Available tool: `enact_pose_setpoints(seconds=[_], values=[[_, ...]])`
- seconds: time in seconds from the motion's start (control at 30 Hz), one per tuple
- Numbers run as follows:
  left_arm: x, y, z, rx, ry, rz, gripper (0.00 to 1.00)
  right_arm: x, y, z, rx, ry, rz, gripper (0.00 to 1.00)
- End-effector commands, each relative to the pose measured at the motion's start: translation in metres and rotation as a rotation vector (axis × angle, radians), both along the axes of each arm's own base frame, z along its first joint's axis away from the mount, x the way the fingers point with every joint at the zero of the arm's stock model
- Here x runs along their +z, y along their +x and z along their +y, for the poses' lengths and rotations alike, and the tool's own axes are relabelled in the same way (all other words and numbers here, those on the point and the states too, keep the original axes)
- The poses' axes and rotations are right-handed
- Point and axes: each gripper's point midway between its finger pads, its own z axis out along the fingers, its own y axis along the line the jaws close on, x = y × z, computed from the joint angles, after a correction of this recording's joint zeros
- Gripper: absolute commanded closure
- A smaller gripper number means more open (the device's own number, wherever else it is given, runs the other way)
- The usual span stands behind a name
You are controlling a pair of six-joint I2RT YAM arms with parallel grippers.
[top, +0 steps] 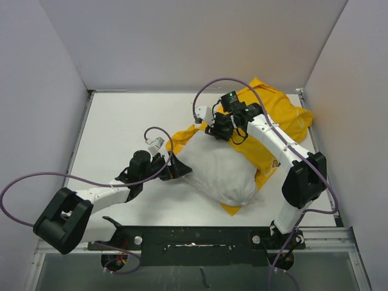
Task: Put the pillow into the pillowcase
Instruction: Stuff the pillow into the pillowcase.
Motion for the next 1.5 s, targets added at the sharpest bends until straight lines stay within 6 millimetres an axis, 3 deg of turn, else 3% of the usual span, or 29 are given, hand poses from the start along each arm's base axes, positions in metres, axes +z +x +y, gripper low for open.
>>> enact_pose_setpoints(seconds=[0.0,0.1,0.17,0.23,0.3,0.37,0.47,0.63,0.77,0.9,1.0,1.17,1.27,1.37,1.47], values=[[0.036,0.034,-0.024,-0.005,-0.093,-0.104,0.08,0.024,0.029,-0.007,-0.085,-0.041,-0.149,0.72],[0.038,0.05,-0.038,-0.036,-0.1,-0.132,0.2,0.034,0.023,0.0,-0.061,-0.026,-0.151,0.9],[0.043,0.06,-0.047,-0.06,-0.107,-0.167,0.26,0.037,0.013,0.006,-0.029,-0.008,-0.124,0.94],[0.048,0.068,-0.057,-0.099,-0.118,-0.224,0.4,0.041,0.0,0.016,0.018,0.043,-0.076,0.97],[0.058,0.07,-0.065,-0.139,-0.154,-0.294,0.55,0.046,-0.022,0.03,0.104,0.129,0.003,0.99],[0.068,0.069,-0.073,-0.169,-0.192,-0.375,0.63,0.05,-0.048,0.045,0.191,0.228,0.1,1.0],[0.081,0.06,-0.087,-0.207,-0.21,-0.497,0.68,0.059,-0.077,0.067,0.288,0.365,0.231,1.0],[0.097,0.039,-0.108,-0.241,-0.236,-0.703,0.78,0.073,-0.096,0.079,0.351,0.529,0.364,1.0],[0.076,0.045,-0.108,-0.206,-0.217,-0.67,0.78,0.052,-0.092,0.066,0.279,0.563,0.421,1.0],[0.047,0.055,-0.099,-0.152,-0.188,-0.596,0.72,0.017,-0.1,0.049,0.248,0.497,0.442,0.91],[0.031,0.058,-0.082,-0.104,-0.17,-0.527,0.58,0.017,-0.112,0.035,0.26,0.499,0.421,0.79],[0.025,0.052,-0.048,-0.095,-0.212,-0.422,0.43,0.068,-0.133,0.013,0.344,0.674,0.322,0.42],[0.03,0.05,-0.024,-0.075,-0.249,-0.391,0.25,0.093,-0.149,-0.003,0.396,0.77,0.239,0.2],[0.038,0.045,-0.008,-0.067,-0.25,-0.407,0.03,0.11,-0.147,-0.026,0.355,0.864,0.14,0.0],[0.042,0.039,0.004,-0.047,-0.197,-0.429,0.02,0.113,-0.137,-0.052,0.243,0.925,0.063,0.02]])
